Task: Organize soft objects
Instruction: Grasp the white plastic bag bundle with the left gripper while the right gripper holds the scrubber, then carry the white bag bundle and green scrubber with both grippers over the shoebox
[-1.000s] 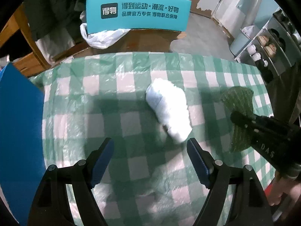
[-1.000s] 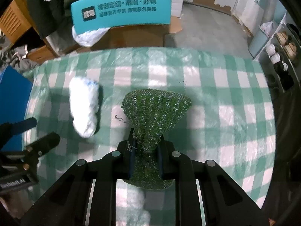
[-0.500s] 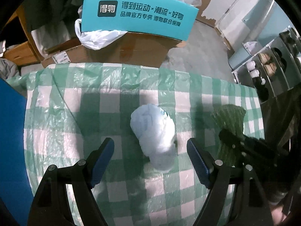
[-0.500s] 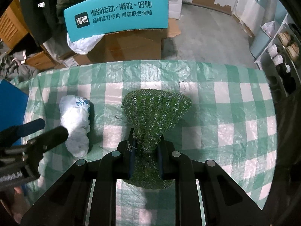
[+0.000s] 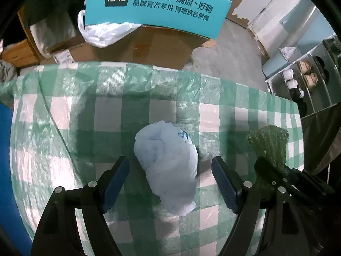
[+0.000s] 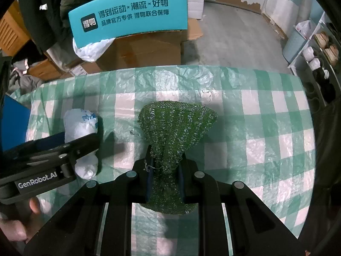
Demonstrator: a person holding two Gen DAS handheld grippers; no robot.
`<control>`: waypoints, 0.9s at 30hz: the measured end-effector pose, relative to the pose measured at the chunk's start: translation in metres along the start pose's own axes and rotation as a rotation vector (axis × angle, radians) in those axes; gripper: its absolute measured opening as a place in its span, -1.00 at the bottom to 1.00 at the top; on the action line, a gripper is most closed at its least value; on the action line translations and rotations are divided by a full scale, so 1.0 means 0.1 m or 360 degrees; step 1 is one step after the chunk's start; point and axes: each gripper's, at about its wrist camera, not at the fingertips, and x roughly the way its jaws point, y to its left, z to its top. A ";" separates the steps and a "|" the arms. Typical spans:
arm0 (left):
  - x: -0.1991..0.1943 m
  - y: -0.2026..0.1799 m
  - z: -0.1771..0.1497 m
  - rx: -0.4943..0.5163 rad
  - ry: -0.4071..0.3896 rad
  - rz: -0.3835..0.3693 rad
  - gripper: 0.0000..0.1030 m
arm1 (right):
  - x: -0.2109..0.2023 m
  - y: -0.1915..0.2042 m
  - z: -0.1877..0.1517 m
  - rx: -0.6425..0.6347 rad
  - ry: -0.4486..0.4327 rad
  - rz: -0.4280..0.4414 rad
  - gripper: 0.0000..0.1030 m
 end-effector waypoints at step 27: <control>-0.55 0.07 -0.21 0.0298 -0.0133 0.0008 -0.15 | -0.34 0.30 -0.09 -0.0118 -0.0059 0.0009 -0.66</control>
